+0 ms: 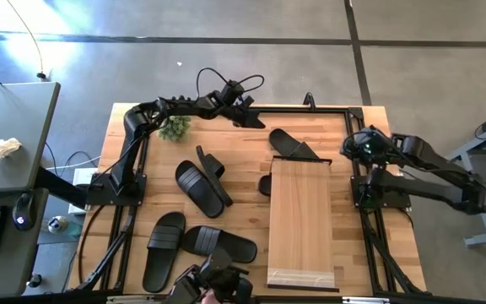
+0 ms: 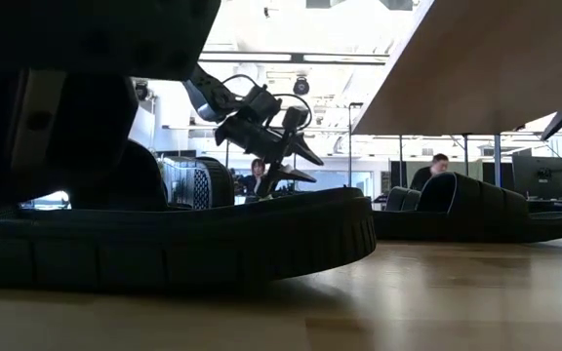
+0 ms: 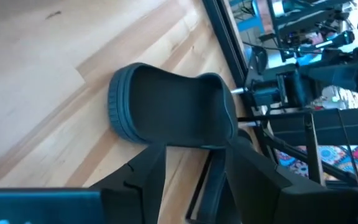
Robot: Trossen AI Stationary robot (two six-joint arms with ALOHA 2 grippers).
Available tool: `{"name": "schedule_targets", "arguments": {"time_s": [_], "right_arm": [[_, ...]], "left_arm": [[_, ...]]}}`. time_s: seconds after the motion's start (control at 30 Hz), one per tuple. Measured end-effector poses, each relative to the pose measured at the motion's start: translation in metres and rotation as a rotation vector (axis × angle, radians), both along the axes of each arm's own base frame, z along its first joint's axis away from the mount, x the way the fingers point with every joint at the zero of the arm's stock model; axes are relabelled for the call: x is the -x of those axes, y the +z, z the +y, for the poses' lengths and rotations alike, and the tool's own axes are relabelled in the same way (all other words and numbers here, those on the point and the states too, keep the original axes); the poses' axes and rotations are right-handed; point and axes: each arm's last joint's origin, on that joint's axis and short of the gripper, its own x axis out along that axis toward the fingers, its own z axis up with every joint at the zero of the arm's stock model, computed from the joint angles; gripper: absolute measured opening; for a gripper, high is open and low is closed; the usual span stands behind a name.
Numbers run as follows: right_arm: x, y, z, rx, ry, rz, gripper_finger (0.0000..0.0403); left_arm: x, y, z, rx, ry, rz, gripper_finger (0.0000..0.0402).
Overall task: Pick and place slides into the shelf
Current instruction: Put the black slide under the shelf
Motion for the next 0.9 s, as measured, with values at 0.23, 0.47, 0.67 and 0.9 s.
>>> {"name": "schedule_targets", "arguments": {"time_s": [0.23, 0.47, 0.67, 0.9], "right_arm": [[-0.018, 0.000, -0.026, 0.018, -0.006, -0.025, 0.0165], [-0.028, -0.010, -0.070, -0.072, 0.030, -0.078, 0.0165], [-0.038, -0.027, -0.108, -0.176, 0.107, -0.194, 0.0165], [-0.055, -0.034, -0.139, -0.317, 0.219, -0.117, 0.0165]], "left_arm": [[0.000, 0.000, -0.001, 0.009, -0.019, -0.011, 0.0145], [0.000, 0.001, -0.001, 0.010, -0.042, -0.022, 0.0145], [0.000, 0.001, -0.002, 0.020, -0.061, -0.033, 0.0145], [0.000, 0.001, -0.002, 0.008, -0.076, -0.039, 0.0145]]}}
